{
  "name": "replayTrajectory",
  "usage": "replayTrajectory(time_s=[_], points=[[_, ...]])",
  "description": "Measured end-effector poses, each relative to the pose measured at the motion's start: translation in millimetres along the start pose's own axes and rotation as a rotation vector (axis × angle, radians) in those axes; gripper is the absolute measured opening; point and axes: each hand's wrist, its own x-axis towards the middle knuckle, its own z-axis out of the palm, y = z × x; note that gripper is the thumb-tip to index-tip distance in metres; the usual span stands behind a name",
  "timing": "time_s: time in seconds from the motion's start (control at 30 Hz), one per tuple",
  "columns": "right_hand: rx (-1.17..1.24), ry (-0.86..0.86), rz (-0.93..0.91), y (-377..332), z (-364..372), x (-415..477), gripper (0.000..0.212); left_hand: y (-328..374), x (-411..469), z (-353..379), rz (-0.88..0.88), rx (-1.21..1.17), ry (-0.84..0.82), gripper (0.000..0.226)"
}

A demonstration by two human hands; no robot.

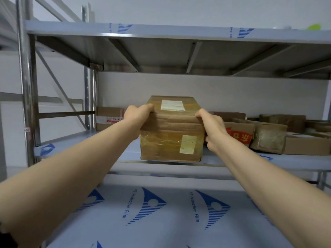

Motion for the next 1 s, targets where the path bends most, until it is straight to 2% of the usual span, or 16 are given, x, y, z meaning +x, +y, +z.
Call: replayTrajectory(time_s=[0.17,0.33,0.47,0.57,0.63,0.73,0.83,1.0], points=[[0.031,-0.117,-0.002,0,-14,-23,0.006,-7,-16,-11,-0.058,-0.132,0.027,0.046],[0.044,-0.243,0.034,10,-25,-34,0.024,-20,-35,-24,-0.064,-0.155,0.000,0.062],[0.020,-0.350,0.071,10,-32,-46,0.033,-27,-56,-38,-0.107,-0.187,-0.063,0.059],[-0.002,-0.454,0.070,18,-33,-56,0.044,-34,-77,-52,-0.134,-0.131,-0.145,0.042],[-0.055,-0.475,0.027,27,-28,-64,0.048,-40,-92,-59,-0.140,-0.102,-0.169,0.038],[-0.229,-0.432,-0.132,47,-18,-80,0.038,-48,-113,-71,-0.147,-0.050,-0.140,0.042],[-0.259,-0.458,-0.186,67,-8,-101,0.039,-60,-128,-93,-0.161,-0.008,-0.086,0.058],[-0.183,-0.576,-0.176,85,19,-139,0.038,-73,-155,-139,-0.187,0.004,-0.064,0.039]])
